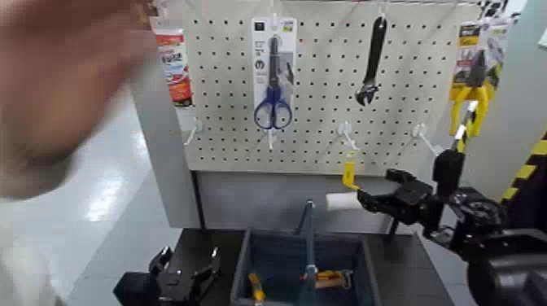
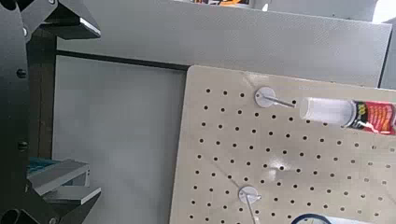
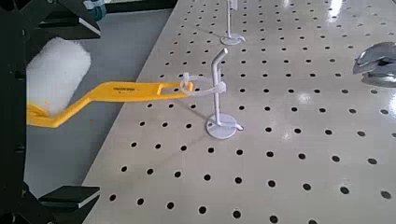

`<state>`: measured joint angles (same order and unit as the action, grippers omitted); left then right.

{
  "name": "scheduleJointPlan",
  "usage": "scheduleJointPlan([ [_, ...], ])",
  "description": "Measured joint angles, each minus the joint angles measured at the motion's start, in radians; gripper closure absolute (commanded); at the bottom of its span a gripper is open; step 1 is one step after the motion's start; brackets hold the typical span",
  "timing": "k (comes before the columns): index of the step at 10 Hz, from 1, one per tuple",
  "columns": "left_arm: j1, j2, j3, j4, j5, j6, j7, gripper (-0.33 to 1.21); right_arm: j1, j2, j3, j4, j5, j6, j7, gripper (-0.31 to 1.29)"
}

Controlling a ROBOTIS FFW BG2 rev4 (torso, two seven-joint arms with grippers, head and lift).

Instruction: Put the yellow roller into the crate.

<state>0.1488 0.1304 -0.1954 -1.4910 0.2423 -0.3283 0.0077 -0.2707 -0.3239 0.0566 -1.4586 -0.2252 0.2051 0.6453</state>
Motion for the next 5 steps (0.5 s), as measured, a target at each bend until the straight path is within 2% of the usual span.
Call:
scheduleJointPlan([
  [5,-0.003,-0.001,-0.001,0.002,0.001,0.0,0.0,0.13,-0.113,-0.004,0.083,0.131,-0.03,-0.056,0.036,0.12],
])
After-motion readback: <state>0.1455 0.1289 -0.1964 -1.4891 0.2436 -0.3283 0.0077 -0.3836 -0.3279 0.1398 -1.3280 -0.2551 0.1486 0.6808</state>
